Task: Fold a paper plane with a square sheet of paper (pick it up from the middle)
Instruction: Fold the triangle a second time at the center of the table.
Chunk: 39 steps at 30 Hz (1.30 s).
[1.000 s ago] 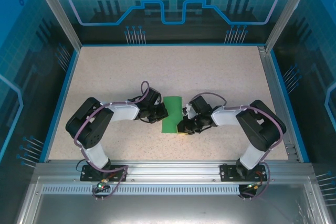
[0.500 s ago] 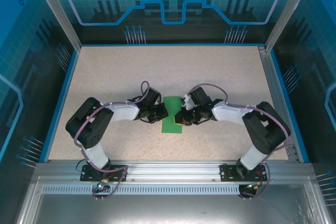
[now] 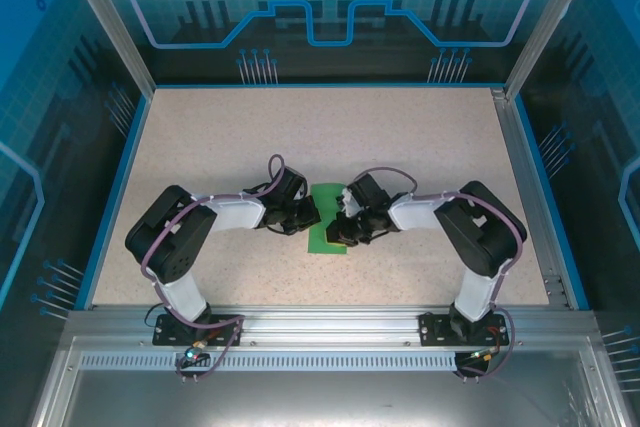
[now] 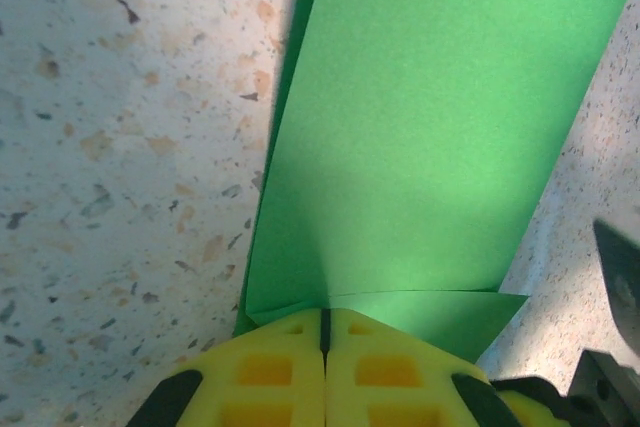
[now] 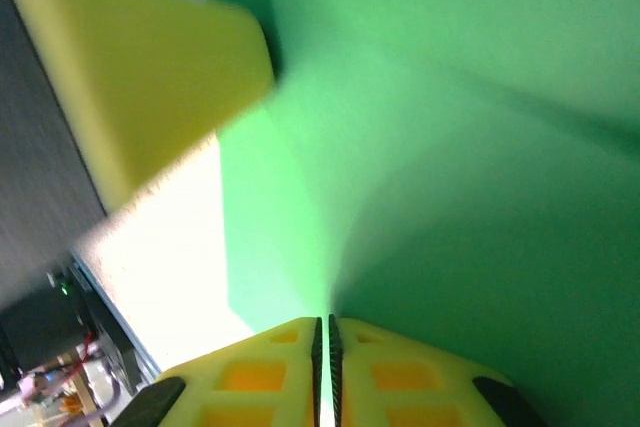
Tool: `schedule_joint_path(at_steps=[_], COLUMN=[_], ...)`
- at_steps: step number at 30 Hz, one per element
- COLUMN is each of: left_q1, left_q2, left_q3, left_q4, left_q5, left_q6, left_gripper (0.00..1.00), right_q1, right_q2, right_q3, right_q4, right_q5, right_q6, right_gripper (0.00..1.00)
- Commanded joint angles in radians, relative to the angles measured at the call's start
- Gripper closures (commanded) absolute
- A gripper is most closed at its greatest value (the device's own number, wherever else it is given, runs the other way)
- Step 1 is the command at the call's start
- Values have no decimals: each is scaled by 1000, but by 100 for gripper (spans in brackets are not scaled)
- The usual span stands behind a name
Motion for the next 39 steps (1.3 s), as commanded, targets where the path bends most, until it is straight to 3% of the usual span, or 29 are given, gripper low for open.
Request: schedule_joint_path(at_steps=[1,7,11,15,25,39], left_q1=[4,3,3,1,2,3], left_q2=[46,43,29,15,-12,-14], left_q3=[-29,-15,-6,6,-4,-6], left_q4=[-69,-67,-57,-65,-78,-82], left_q5=[-39,-24,-1,6,-6,-9], left_q6=[-6,0,10,13,16,19], left_gripper=[92,91,90,89,89,89], right_q1=[-11,-91,-132,-150,-150,-144], right_q2=[-80,-221,-268,-221,-60,20], right_q3=[-116,-215,-163,-88,54,65], right_q4=[-94,-122,-164,-157,-125,-22], right_q5=[-7,-21,37,70,75,-9], right_q6=[-11,-24,-37,-33,-15,9], right_gripper=[85,80,69,63,62,64])
